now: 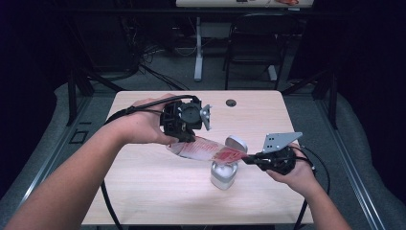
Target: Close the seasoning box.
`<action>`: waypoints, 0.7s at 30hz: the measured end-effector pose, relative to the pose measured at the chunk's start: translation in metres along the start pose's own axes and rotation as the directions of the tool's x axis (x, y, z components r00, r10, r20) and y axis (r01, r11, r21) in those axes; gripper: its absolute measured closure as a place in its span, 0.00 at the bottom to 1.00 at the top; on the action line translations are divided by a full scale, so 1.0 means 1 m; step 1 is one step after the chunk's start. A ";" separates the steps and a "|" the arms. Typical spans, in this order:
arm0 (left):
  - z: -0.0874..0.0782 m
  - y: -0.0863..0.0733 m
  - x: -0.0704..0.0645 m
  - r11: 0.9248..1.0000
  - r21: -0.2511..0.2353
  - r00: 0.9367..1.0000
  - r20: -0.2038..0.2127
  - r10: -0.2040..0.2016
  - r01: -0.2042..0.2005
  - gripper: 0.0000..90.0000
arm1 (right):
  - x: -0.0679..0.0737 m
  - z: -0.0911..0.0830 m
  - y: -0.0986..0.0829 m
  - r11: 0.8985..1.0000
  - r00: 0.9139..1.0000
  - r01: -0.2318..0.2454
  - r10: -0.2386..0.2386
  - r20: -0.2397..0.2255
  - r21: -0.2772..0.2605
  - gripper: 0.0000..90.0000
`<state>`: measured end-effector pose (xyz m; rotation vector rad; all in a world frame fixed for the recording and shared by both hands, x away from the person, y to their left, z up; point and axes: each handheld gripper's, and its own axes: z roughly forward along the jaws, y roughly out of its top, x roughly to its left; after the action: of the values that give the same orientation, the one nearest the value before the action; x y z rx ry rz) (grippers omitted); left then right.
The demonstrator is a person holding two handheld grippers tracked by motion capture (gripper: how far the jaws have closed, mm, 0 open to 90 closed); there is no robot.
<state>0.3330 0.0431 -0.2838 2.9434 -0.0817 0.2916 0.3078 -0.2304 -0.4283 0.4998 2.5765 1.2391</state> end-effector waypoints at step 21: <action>-0.001 0.006 -0.001 1.000 -0.004 1.000 0.002 0.018 -0.018 0.94 | 0.002 -0.008 -0.002 1.000 1.000 0.001 -0.002 0.015 0.012 1.00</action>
<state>0.3312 0.0376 -0.2819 2.9404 -0.1083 0.2902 0.3026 -0.2359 -0.4252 0.5074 2.5733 1.2152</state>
